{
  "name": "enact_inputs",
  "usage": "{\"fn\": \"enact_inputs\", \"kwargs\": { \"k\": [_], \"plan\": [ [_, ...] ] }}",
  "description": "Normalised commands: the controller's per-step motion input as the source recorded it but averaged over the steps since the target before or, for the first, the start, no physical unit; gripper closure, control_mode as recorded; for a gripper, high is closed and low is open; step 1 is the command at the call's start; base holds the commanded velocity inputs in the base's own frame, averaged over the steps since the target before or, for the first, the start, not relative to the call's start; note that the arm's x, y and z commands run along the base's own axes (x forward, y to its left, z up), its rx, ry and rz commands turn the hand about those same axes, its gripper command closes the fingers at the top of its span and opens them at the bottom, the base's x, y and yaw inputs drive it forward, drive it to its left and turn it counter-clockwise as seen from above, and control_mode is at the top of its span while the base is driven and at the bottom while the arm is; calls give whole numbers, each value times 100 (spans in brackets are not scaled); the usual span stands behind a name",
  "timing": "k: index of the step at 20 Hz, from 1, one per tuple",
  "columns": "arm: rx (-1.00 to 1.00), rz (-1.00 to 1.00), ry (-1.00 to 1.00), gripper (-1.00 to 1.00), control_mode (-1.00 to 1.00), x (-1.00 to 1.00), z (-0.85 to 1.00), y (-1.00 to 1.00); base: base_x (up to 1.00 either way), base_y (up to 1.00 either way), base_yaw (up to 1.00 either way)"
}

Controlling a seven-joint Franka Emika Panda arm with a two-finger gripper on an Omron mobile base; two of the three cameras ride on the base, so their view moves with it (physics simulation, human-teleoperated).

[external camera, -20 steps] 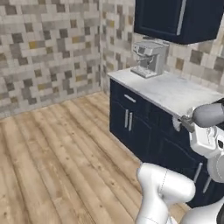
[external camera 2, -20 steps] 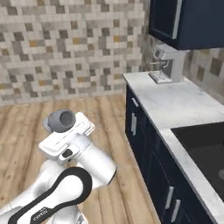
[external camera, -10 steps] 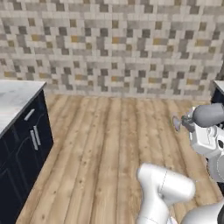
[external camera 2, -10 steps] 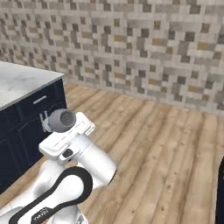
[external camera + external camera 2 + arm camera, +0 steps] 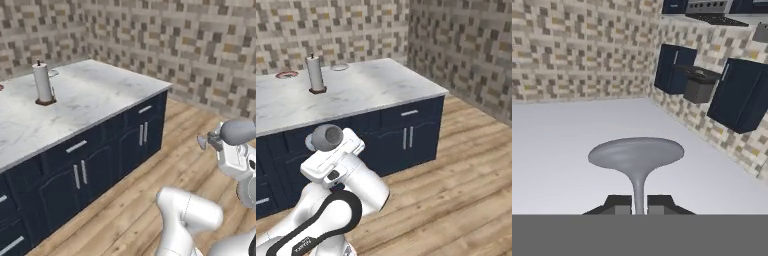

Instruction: Retrieve the wine glasses from the counter and place one next to each plate.

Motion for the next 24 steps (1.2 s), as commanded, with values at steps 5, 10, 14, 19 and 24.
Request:
{"fn": "enact_inputs", "kwargs": {
  "k": [5, 10, 14, 19, 24],
  "plan": [
    [0, 0, 0, 100, 100, 0, 0, 0, 50, -24, 82],
    [0, 0, 0, 100, 100, 0, 0, 0, 73, -100, 31],
    [0, 0, 0, 100, 100, 0, 0, 0, 68, -100, 28],
    [0, 0, 0, 100, 100, 0, 0, 0, 64, -100, 30],
    [0, 0, 0, 100, 100, 0, 0, 0, 46, -100, 31]
  ]
}}
